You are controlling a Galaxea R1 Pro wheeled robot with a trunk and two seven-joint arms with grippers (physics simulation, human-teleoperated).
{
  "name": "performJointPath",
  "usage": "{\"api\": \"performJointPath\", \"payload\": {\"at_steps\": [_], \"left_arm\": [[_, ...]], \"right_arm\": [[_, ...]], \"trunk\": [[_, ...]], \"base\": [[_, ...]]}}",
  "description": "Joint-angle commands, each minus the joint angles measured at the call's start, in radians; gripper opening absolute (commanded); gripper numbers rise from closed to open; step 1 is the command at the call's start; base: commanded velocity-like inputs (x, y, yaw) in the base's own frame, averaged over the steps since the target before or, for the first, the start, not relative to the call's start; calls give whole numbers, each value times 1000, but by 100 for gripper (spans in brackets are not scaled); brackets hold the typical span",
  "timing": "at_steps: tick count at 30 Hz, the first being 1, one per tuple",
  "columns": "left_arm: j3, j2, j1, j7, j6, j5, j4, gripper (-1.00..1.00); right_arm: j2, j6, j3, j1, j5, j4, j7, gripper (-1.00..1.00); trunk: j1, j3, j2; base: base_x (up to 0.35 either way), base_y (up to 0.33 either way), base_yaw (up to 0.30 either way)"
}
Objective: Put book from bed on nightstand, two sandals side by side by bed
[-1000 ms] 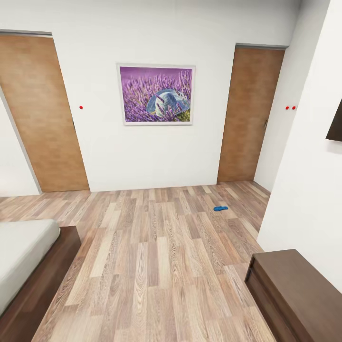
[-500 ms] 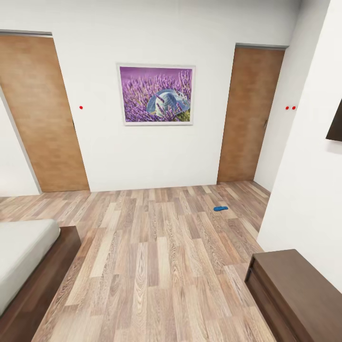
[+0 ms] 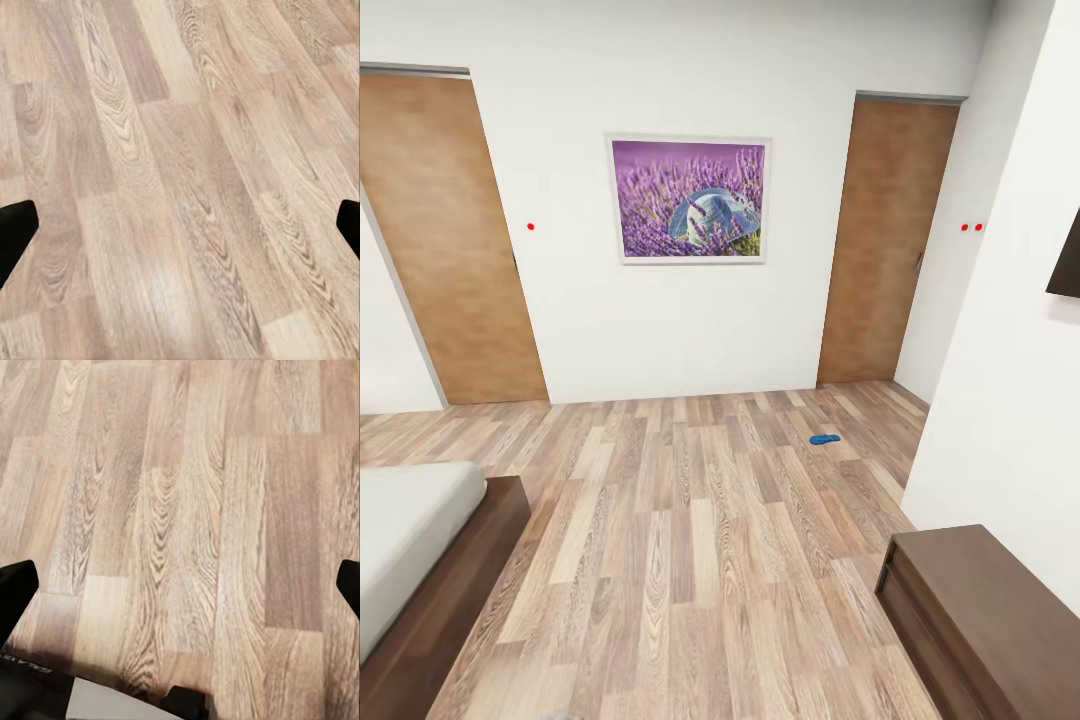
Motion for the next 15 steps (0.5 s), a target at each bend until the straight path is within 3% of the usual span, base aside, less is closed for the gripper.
{"api": "performJointPath", "payload": {"at_steps": [1, 3, 6, 15], "left_arm": [[14, 1, -1, -8, -7, 4, 1, 100], [63, 3, -1, -11, -19, 13, 4, 100], [104, 2, -1, -12, -25, 15, 16, 100], [123, 0, -1, -13, -27, 11, 29, 100]], "right_arm": [[0, -5, -3, 0, -12, 0, 11, 100], [1, -20, -4, 0, -22, 0, 19, 100], [1, -27, -4, 0, -27, 1, 22, 100], [1, -31, -13, 0, -30, 1, 22, 100]], "trunk": [[0, -1, 0], [0, -1, 0], [0, -1, 0], [0, -1, 0]], "base": [[0, 0, 0], [0, 0, 0], [0, 0, 0], [0, 0, 7]]}}
